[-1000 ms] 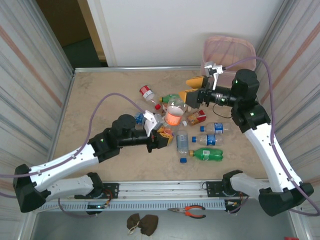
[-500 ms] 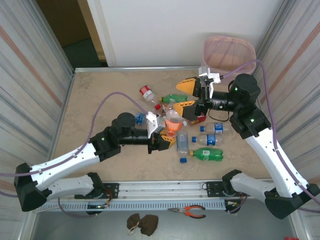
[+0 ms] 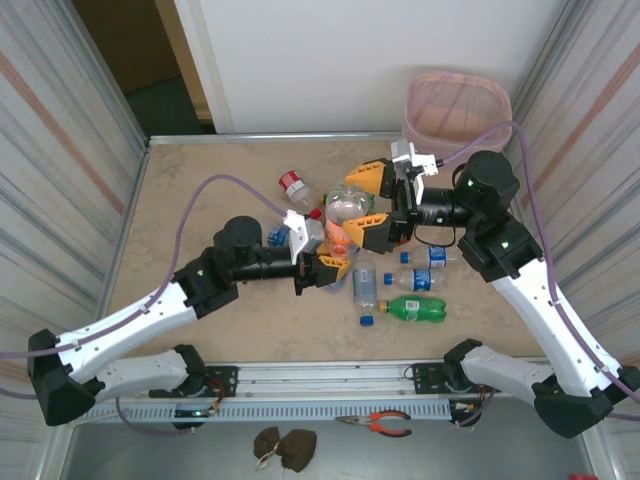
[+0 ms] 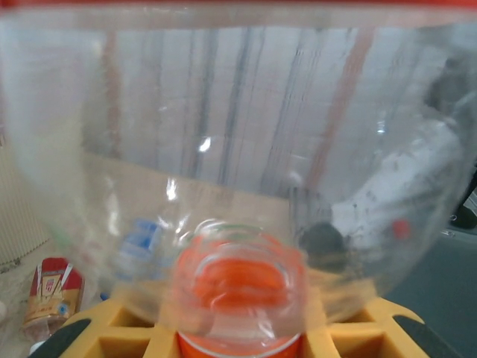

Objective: Put the plastic bottles in the bin

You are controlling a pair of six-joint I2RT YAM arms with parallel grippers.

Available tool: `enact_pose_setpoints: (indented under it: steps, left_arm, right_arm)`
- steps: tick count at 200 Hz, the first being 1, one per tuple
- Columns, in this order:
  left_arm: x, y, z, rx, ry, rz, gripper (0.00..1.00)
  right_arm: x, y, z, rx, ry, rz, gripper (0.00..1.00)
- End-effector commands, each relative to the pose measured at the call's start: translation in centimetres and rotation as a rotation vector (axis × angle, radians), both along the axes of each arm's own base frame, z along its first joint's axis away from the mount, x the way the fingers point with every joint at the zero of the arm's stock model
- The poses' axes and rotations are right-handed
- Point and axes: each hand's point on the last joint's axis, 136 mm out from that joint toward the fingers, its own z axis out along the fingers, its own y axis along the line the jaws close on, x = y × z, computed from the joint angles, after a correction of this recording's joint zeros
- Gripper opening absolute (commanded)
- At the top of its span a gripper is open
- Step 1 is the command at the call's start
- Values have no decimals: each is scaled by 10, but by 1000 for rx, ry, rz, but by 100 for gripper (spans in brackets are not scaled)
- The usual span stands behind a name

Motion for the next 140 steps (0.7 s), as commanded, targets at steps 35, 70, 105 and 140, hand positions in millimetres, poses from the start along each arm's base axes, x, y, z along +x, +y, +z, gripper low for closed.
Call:
enact_pose_setpoints:
  steps: [35, 70, 105, 140]
  left_arm:
    - [-7, 1, 33, -81, -17, -36, 24]
    - [-9, 2, 31, -61, -1, -43, 23]
    - [-9, 0, 27, -55, 3, -48, 23]
    - [-8, -3, 21, -34, 14, -57, 23]
  right_arm:
    - [-22, 1, 6, -3, -37, 66, 84]
    - [-26, 2, 13, 11, -38, 75, 75]
    - [-20, 4, 17, 24, -31, 37, 80]
    - [-20, 8, 25, 45, -20, 43, 78]
